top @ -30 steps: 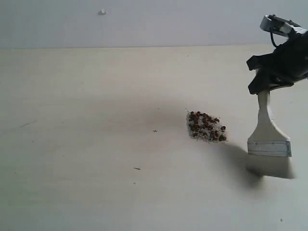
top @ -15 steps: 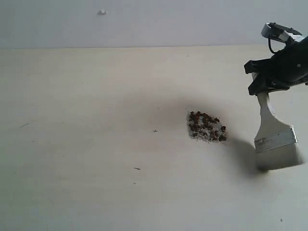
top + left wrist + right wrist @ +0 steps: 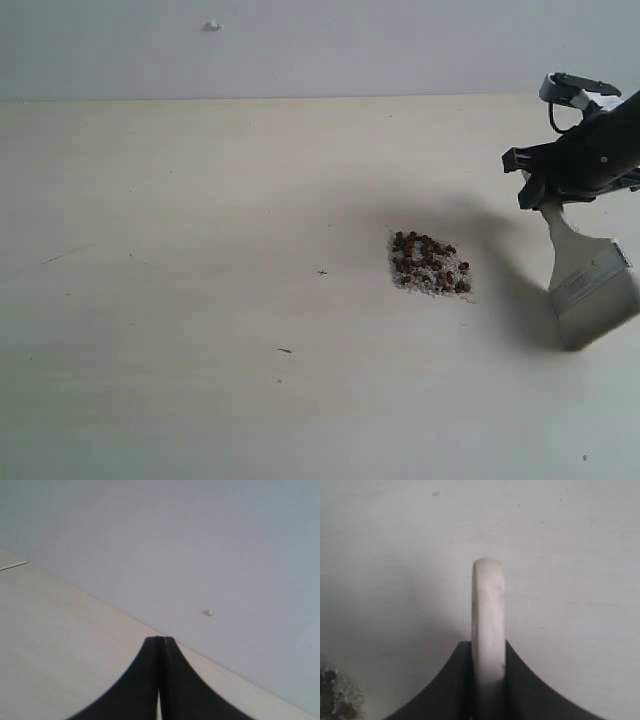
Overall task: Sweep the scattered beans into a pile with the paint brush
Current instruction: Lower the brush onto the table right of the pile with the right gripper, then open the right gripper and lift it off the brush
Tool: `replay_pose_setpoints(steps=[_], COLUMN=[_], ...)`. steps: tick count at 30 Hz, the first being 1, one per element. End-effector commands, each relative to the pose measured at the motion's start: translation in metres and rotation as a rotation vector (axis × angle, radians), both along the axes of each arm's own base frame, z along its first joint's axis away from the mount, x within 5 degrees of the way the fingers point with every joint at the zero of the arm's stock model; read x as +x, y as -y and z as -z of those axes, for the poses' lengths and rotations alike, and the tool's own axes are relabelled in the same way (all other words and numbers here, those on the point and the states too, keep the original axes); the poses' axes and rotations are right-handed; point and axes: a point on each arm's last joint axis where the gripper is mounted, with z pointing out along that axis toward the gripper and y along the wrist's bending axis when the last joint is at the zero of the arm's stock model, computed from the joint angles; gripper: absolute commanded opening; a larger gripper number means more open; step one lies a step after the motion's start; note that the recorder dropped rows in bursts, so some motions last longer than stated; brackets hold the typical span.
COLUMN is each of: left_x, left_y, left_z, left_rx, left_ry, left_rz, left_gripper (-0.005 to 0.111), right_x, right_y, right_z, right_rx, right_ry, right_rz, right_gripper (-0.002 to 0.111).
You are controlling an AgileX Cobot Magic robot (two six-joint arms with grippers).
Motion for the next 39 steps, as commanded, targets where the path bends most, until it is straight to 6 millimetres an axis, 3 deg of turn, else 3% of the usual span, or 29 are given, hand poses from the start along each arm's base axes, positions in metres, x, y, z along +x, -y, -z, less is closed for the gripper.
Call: replay_pose_setpoints(steps=[1, 8, 17, 22, 24, 25, 28, 31, 34, 36, 39], left_x=[0.0, 0.0, 0.0, 0.0, 0.0, 0.0, 0.0, 0.0, 0.0, 0.0, 0.0], left_y=[0.0, 0.0, 0.0, 0.0, 0.0, 0.0, 0.0, 0.0, 0.0, 0.0, 0.0], left_z=[0.001, 0.001, 0.001, 0.001, 0.001, 0.001, 0.001, 0.001, 0.001, 0.001, 0.001], left_rx=[0.009, 0.009, 0.009, 0.009, 0.009, 0.009, 0.009, 0.009, 0.009, 0.009, 0.009], left_ry=[0.005, 0.005, 0.005, 0.005, 0.005, 0.005, 0.005, 0.005, 0.005, 0.005, 0.005], left_rz=[-0.001, -0.001, -0.001, -0.001, -0.001, -0.001, -0.001, -0.001, -0.001, -0.001, -0.001], left_gripper=[0.0, 0.0, 0.0, 0.0, 0.0, 0.0, 0.0, 0.0, 0.0, 0.0, 0.0], right_x=[0.003, 0.007, 0.007, -0.006, -0.014, -0.028, -0.066, -0.131, -0.183, -0.204, -0.215], right_y=[0.004, 0.007, 0.01, 0.013, 0.014, 0.015, 0.016, 0.01, 0.008, 0.009, 0.009], right_z=[0.001, 0.001, -0.005, -0.039, -0.055, -0.072, -0.097, -0.11, -0.097, -0.087, -0.089], right_rx=[-0.026, -0.055, -0.092, -0.15, -0.162, -0.182, -0.217, -0.193, -0.179, -0.199, -0.139], right_ry=[0.027, 0.068, 0.087, 0.069, 0.112, 0.203, 0.427, 0.601, 0.598, 0.63, 0.652], right_rz=[0.005, 0.021, 0.021, 0.002, 0.021, 0.059, 0.176, 0.3, 0.322, 0.343, 0.419], right_gripper=[0.022, 0.043, 0.043, 0.005, 0.0, 0.0, 0.0, 0.0, 0.0, 0.0, 0.0])
